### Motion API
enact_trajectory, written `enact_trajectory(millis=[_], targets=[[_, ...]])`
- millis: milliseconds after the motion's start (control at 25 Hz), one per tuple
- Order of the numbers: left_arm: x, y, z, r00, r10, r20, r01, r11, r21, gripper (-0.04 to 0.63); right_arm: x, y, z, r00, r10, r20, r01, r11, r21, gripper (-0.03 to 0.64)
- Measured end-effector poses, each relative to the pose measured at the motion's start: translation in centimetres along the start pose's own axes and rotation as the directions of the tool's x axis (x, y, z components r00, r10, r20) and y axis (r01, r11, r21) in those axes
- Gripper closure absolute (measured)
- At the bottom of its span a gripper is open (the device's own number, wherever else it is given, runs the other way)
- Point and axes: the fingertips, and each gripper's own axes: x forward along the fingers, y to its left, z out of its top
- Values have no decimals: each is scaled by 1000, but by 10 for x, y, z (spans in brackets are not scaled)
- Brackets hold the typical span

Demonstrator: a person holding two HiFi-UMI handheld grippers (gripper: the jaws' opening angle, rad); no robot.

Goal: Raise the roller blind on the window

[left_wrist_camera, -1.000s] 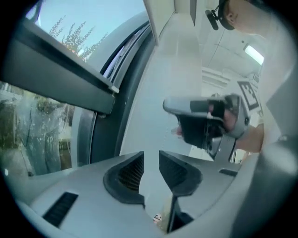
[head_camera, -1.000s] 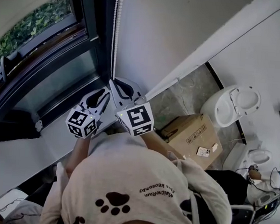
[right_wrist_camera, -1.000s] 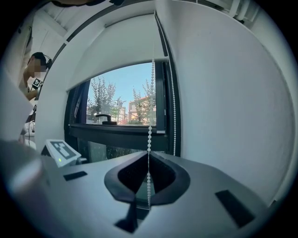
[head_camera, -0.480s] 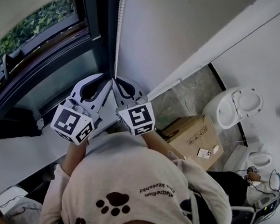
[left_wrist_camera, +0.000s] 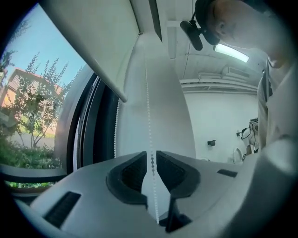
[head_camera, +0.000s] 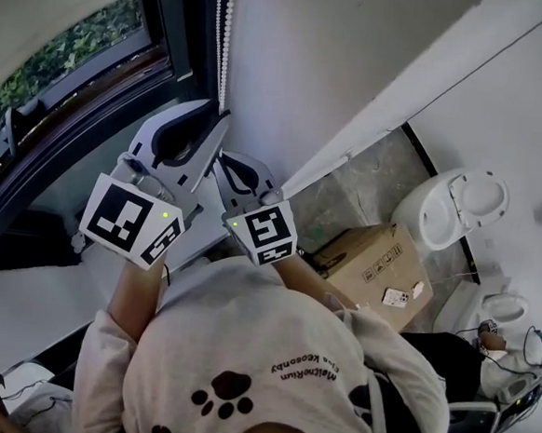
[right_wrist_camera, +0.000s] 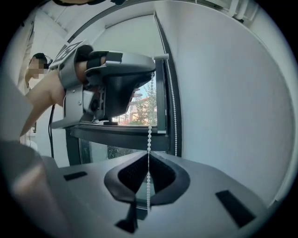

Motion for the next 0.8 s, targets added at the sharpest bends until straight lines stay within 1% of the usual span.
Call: enact_trajectory(millis=[80, 160, 280, 360, 440, 600, 800], targets=[[4, 0, 10, 1000, -6, 11, 6, 1000, 4, 530, 0, 1, 1, 1000, 3, 1, -3, 1000, -6, 606], [7, 1, 16, 1000, -7, 15, 7, 1000, 10, 552, -1, 2, 1, 1000, 6, 2, -6, 1000, -10, 606], [11, -1, 16, 999, -35, -3, 35, 999, 36, 581, -1, 3, 0, 1000, 7, 1, -7, 1000, -9, 606], [12, -3, 14, 999, -52, -7, 52, 997, 51, 584, -2, 2, -2, 1000, 4, -4, -4, 1000, -9, 606], [13, -1, 11, 999, -52, -15, 53, 997, 64, 586, -1, -1, -5, 1000, 1, -14, -1, 1000, -10, 606], [16, -1, -6, 997, -73, -40, 74, 997, 25, 586, 2, -5, -21, 999, -9, -45, 9, 1000, -8, 606], [15, 0, -41, 995, -64, -77, 63, 998, -19, 586, 4, -6, -56, 994, -11, -108, 12, 1000, 4, 606]])
